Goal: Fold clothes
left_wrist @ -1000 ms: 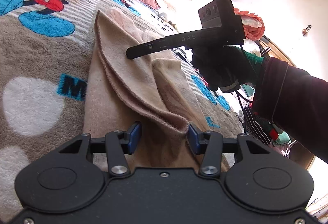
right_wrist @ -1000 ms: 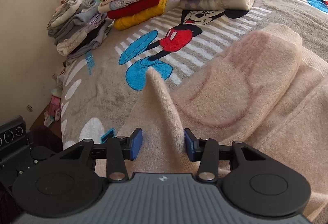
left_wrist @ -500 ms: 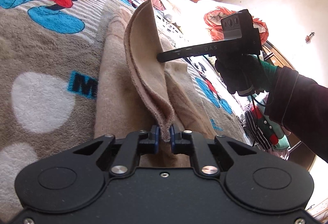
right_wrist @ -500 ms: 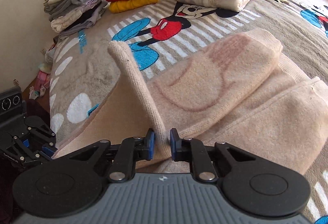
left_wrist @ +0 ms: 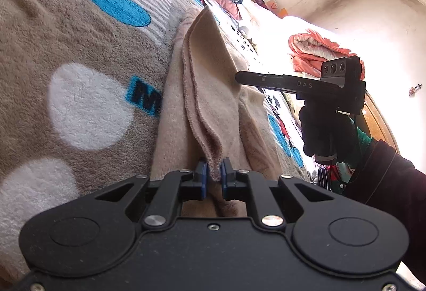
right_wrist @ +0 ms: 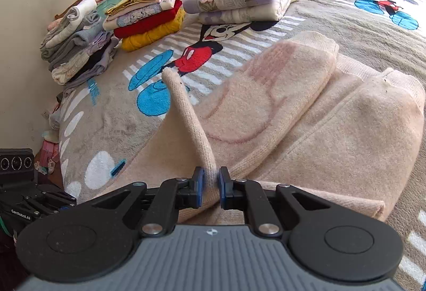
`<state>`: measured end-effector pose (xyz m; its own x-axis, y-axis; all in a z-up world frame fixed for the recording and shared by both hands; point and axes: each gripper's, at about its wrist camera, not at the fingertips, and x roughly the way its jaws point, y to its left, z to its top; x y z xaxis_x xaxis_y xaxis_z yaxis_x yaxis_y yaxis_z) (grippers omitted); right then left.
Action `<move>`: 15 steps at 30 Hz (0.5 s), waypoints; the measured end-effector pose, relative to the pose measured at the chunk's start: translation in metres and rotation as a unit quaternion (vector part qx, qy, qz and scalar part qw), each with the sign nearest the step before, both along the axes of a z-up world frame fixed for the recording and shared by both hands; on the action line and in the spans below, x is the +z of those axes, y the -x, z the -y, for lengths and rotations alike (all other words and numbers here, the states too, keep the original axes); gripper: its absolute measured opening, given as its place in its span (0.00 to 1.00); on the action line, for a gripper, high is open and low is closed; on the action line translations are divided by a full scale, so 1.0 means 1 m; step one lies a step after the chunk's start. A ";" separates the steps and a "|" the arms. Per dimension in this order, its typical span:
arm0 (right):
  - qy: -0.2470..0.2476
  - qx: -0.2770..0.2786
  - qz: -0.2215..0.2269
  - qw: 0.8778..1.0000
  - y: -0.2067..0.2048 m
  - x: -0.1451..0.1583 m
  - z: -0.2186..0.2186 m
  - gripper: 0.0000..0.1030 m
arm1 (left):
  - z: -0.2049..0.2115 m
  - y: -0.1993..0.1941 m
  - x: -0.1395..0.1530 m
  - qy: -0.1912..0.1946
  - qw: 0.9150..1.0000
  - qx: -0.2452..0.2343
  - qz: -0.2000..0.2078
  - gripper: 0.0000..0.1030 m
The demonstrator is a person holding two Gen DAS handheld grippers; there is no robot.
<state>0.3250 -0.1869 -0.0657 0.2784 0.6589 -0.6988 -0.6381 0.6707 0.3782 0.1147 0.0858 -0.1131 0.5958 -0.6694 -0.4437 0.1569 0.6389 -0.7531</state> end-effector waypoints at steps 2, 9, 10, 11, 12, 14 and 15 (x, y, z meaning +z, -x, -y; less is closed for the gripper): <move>-0.016 -0.006 0.007 1.000 0.000 0.003 -0.002 0.18 | 0.000 0.000 0.000 0.001 1.000 -0.001 0.000 0.08; 0.013 -0.008 0.004 1.000 -0.007 -0.009 -0.029 0.11 | 0.000 0.002 0.002 0.008 1.000 -0.003 0.001 0.08; 0.011 -0.013 -0.003 1.000 -0.006 -0.009 -0.027 0.11 | -0.001 0.003 0.003 0.013 1.000 -0.005 0.006 0.08; 0.008 -0.018 -0.009 1.000 -0.006 -0.008 -0.024 0.10 | -0.001 0.004 0.004 0.016 1.000 -0.004 0.010 0.08; 0.000 -0.031 -0.013 0.999 -0.006 -0.004 -0.018 0.10 | -0.002 0.004 0.006 0.019 1.000 -0.003 0.014 0.08; -0.004 -0.052 -0.019 0.998 -0.006 0.003 -0.007 0.10 | -0.004 0.003 0.005 0.030 1.000 0.001 0.008 0.08; -0.001 -0.060 -0.021 0.998 -0.006 0.006 -0.004 0.10 | -0.005 0.002 0.004 0.032 0.999 0.006 0.004 0.08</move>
<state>0.3307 -0.1833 -0.0598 0.3259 0.6245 -0.7098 -0.5367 0.7403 0.4049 0.1122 0.0911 -0.1091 0.6073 -0.6889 -0.3959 0.1552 0.5915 -0.7912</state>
